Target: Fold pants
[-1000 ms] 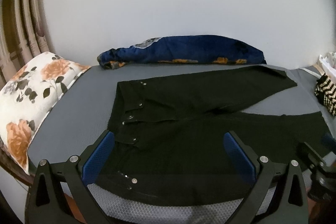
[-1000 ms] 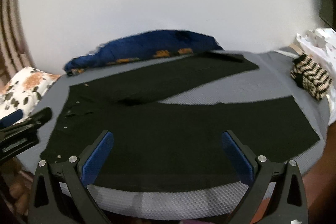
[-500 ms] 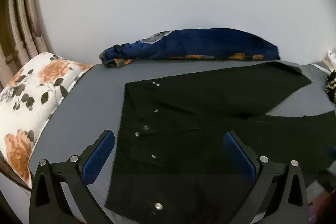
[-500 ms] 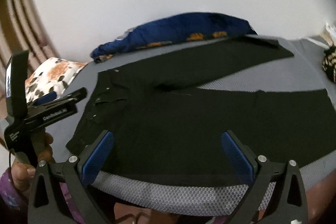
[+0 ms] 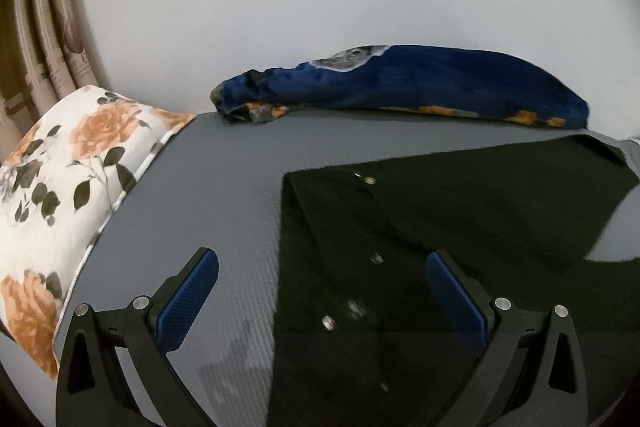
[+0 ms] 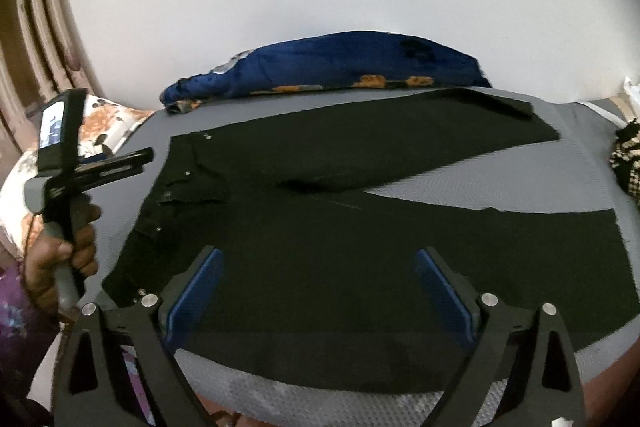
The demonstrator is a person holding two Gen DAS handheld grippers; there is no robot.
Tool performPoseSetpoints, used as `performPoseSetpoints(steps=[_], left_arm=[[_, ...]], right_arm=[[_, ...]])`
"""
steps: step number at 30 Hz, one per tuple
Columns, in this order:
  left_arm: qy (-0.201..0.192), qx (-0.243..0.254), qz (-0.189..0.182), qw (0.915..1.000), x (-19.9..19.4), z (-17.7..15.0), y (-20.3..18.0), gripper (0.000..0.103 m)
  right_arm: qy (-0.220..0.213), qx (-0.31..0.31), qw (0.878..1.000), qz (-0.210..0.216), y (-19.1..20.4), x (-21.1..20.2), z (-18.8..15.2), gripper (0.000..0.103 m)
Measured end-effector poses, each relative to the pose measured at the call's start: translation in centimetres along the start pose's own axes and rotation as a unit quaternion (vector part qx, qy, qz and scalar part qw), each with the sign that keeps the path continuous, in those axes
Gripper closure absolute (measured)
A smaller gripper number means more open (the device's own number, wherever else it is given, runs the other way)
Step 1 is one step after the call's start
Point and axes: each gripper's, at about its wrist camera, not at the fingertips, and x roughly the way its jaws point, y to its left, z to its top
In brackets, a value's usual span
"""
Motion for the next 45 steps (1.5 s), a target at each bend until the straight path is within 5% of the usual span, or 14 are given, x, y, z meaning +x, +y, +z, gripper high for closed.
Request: performPoseSetpoints(steps=[6, 11, 16, 28, 31, 33, 35, 39, 45], left_arm=[[0.016, 0.005, 0.003, 0.9999, 3.8, 1.8, 1.6, 0.0], [0.067, -0.033, -0.086, 0.9935, 9.5, 4.5, 5.8, 0.0], [0.109, -0.057, -0.132, 0.9836, 15.5, 6.1, 9.5, 0.001], [0.14, -0.027, -0.209, 0.9675, 20.9, 6.2, 8.7, 0.012], [0.134, -0.005, -0.231, 0.9636, 20.7, 6.1, 7.7, 0.03], [0.141, -0.004, -0.269, 0.9528, 20.3, 5.9, 7.2, 0.063], [0.144, 0.007, -0.257, 0.9557, 19.7, 6.0, 6.5, 0.078], [0.105, 0.018, -0.234, 0.9665, 16.6, 5.9, 5.8, 0.087], [0.03, -0.028, -0.268, 0.9625, 9.0, 4.8, 6.3, 0.087]], right_arm=[[0.018, 0.001, 1.0, 0.005, 0.7, 1.9, 0.8, 0.008], [0.043, 0.027, 0.999, 0.02, 0.4, 3.8, 1.2, 0.008], [0.057, 0.031, 0.998, 0.02, 0.1, 5.0, 1.0, 0.008], [0.089, 0.058, 0.994, 0.023, -0.2, 7.0, 0.3, 0.008], [0.091, 0.056, 0.994, 0.021, 0.0, 7.2, 0.4, 0.008], [0.094, 0.059, 0.994, 0.022, 0.0, 7.5, 0.6, 0.008], [0.096, 0.064, 0.993, 0.025, 0.1, 7.8, 0.8, 0.008], [0.096, 0.077, 0.992, 0.038, 0.1, 8.5, 1.8, 0.008], [0.062, 0.099, 0.99, 0.083, -0.7, 10.0, 7.6, 0.008]])
